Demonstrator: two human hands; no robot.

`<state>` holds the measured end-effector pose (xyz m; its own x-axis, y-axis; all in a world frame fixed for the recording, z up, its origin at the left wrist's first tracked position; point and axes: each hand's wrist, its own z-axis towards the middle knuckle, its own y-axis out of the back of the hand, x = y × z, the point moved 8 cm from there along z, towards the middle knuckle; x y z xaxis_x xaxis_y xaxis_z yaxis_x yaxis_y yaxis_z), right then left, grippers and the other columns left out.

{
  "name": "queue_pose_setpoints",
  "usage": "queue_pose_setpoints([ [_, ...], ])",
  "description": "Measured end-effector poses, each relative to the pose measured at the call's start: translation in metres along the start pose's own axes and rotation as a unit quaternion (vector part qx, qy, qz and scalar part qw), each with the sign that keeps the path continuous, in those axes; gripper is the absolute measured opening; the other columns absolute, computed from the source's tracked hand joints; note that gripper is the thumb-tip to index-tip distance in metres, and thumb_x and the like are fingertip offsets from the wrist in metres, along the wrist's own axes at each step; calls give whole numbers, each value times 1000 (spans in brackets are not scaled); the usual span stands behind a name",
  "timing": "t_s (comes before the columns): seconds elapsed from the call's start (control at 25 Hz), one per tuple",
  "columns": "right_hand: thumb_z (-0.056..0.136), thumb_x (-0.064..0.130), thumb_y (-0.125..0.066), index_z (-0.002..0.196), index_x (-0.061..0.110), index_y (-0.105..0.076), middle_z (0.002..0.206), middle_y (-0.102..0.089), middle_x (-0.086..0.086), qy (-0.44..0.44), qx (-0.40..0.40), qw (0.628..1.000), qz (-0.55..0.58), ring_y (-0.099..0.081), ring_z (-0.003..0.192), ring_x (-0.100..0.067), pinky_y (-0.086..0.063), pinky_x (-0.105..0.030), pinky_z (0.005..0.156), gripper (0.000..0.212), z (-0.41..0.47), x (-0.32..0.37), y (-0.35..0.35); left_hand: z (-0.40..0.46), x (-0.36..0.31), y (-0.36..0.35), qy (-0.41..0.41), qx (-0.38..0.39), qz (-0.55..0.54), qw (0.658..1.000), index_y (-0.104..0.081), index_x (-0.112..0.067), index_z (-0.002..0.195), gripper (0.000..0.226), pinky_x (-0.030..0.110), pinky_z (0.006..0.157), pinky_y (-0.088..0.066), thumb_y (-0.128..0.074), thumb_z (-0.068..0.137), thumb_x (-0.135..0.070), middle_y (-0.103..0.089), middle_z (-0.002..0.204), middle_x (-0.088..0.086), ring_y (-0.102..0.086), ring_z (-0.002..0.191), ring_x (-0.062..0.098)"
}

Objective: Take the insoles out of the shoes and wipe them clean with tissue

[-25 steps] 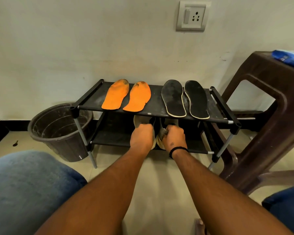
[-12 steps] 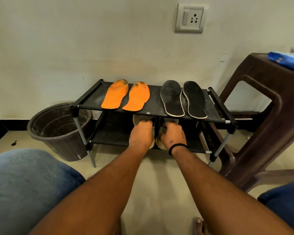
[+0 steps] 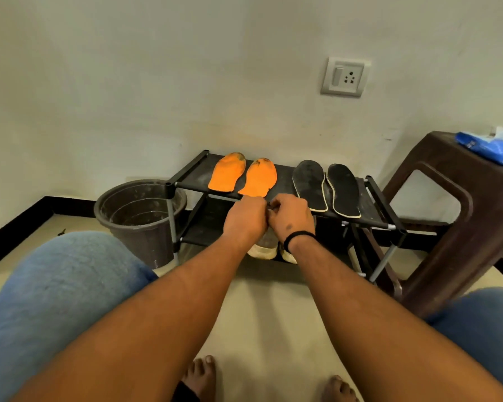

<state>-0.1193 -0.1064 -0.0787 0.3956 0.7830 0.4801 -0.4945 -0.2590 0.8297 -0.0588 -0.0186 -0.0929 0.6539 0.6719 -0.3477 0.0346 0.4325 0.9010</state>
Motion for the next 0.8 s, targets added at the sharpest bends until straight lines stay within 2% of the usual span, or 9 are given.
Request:
queue_pose_setpoints([
  [0.08, 89, 28, -65, 104, 19, -71, 98, -71, -6, 38, 2, 999, 17, -66, 93, -26, -56, -36, 80, 18, 3, 36, 1, -7, 18, 32, 22, -23, 5, 999, -51, -11, 80, 16, 37, 60, -40, -51, 96, -9, -56, 80, 10, -60, 77, 31],
  [0.2, 87, 31, -70, 108, 17, -71, 103, -71, -7, 83, 23, 995, 50, -66, 95, -25, -55, -34, 82, 26, 6, 86, -12, -19, 66, 75, 72, -64, -7, 995, -64, -1, 84, 17, 40, 67, -53, -62, 91, -16, -64, 82, 12, -66, 80, 33],
  [0.32, 85, 31, -73, 98, 14, -73, 97, -71, -6, 137, 69, 984, 92, -66, 94, -23, -49, -27, 77, 22, -1, 149, -47, -54, 138, 110, 167, -75, -21, 983, -73, -8, 90, 15, 40, 79, -60, -75, 83, -22, -72, 86, 10, -70, 79, 26],
  [0.4, 84, 30, -74, 98, 15, -73, 98, -72, -4, 171, 127, 970, 115, -65, 96, -19, -52, -28, 85, 21, -18, 193, -83, -89, 194, 128, 247, -51, -22, 967, -75, -10, 86, 13, 37, 80, -61, -80, 82, -20, -73, 84, 7, -71, 78, 21],
  [0.48, 83, 32, -75, 99, 18, -74, 98, -72, -3, 209, 188, 952, 121, -66, 95, -18, -55, -33, 89, 22, -42, 232, -123, -132, 253, 139, 335, -34, -50, 940, -74, -8, 87, 14, 38, 79, -63, -84, 81, -17, -74, 87, 9, -73, 77, 20],
  [0.64, 80, 35, -76, 103, 18, -73, 97, -71, -5, 244, 298, 917, 100, -66, 91, -21, -57, -34, 83, 28, -88, 276, -222, -215, 357, 123, 474, -25, -91, 876, -74, -3, 87, 22, 42, 80, -63, -89, 75, -14, -76, 85, 12, -76, 72, 22],
  [0.8, 76, 37, -79, 102, 19, -72, 102, -71, -6, 208, 381, 898, 79, -66, 89, -21, -55, -30, 80, 33, -123, 272, -331, -292, 433, 75, 571, -18, -86, 816, -75, -3, 90, 18, 44, 83, -61, -84, 77, -10, -74, 96, 14, -73, 89, 29],
])
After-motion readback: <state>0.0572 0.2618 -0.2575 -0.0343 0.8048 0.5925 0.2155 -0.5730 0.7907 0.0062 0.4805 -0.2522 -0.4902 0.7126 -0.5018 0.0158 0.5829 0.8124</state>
